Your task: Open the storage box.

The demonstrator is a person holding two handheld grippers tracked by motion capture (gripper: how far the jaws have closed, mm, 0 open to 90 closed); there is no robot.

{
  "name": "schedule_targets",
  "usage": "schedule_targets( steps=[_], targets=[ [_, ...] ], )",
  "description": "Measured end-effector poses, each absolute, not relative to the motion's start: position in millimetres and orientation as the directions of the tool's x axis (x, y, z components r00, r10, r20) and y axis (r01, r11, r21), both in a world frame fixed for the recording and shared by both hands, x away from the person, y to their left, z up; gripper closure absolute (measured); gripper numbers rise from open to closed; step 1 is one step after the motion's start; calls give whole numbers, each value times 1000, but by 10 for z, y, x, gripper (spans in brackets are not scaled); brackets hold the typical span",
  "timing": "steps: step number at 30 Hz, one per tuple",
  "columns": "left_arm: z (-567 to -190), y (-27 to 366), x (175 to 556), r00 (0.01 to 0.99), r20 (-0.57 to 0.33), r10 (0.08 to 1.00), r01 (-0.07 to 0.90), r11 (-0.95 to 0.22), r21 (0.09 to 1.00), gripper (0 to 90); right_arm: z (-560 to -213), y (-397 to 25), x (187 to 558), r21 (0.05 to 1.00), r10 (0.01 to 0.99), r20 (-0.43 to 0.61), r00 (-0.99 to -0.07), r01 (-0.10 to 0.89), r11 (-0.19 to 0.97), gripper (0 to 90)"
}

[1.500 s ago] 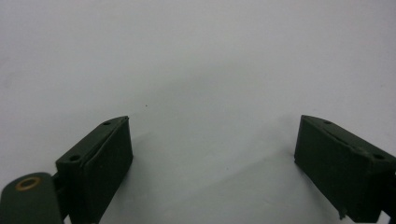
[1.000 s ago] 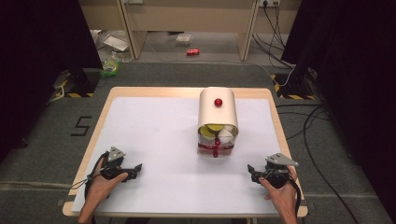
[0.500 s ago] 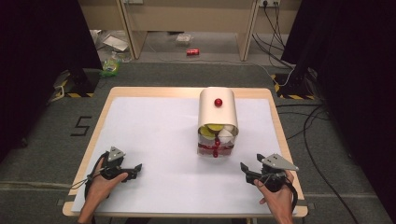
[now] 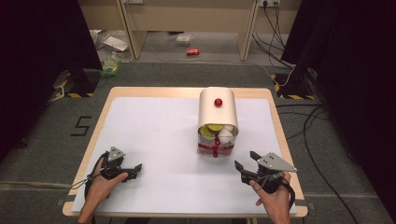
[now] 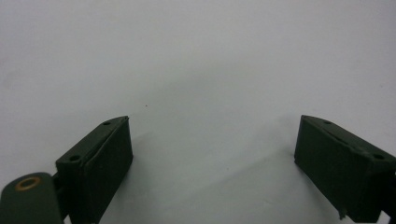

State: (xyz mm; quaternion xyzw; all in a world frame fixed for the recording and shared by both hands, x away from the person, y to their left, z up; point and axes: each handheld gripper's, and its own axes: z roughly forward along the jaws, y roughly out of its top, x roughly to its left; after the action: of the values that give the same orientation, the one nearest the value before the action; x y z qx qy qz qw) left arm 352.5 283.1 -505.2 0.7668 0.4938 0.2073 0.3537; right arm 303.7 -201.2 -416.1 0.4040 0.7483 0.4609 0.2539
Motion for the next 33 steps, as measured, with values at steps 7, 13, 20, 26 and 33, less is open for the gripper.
schedule_targets(
  steps=[7,13,20,26,33],
  targets=[
    [-5052,2832,3526,426,-32,904,611,-262,747,105,-4085,-1938,3017,903,828,-14,-560,348,251,351],
    [-5052,2832,3526,426,-32,904,611,-262,747,105,-4019,-1898,3035,909,825,-14,-564,337,246,356],
    [-5052,2832,3526,426,-32,904,611,-262,747,105,-3929,-1845,3079,914,818,-15,-575,323,244,364],
    [-5052,2832,3526,426,-32,904,611,-262,747,105,-3846,-1768,3094,917,804,-29,-594,304,258,365],
    [-5052,2832,3526,426,-31,904,611,-262,747,105,-3802,-1752,3126,920,804,-32,-594,297,256,370]
  ],
)
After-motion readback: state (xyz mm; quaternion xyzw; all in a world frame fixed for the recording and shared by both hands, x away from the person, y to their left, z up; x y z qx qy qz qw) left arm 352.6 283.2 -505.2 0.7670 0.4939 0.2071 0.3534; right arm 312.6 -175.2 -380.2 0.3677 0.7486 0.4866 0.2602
